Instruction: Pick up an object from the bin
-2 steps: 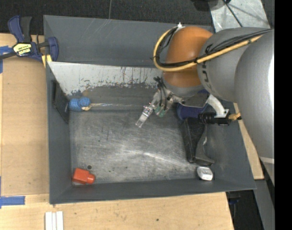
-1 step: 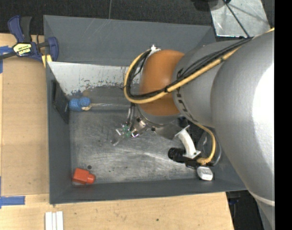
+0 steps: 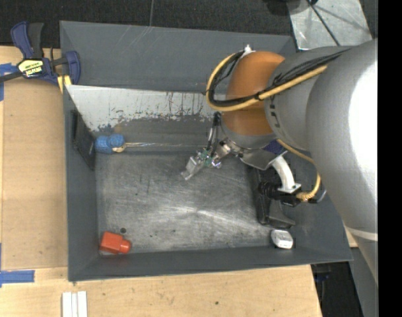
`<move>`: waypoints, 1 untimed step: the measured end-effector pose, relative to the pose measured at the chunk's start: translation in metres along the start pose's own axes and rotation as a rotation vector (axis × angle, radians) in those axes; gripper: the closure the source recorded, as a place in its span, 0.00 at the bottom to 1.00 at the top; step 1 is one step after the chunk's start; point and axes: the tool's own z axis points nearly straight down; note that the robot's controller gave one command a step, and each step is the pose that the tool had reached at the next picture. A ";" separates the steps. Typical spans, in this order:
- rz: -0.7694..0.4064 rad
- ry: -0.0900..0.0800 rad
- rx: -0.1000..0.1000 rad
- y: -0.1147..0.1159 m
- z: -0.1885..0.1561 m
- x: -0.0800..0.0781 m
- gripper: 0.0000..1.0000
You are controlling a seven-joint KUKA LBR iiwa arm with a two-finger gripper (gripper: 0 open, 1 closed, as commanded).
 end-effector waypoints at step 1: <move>0.266 0.004 -0.007 0.028 -0.127 0.001 0.00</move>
Offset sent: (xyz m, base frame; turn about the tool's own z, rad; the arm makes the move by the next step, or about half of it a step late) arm 0.0214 0.0161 0.1232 0.2678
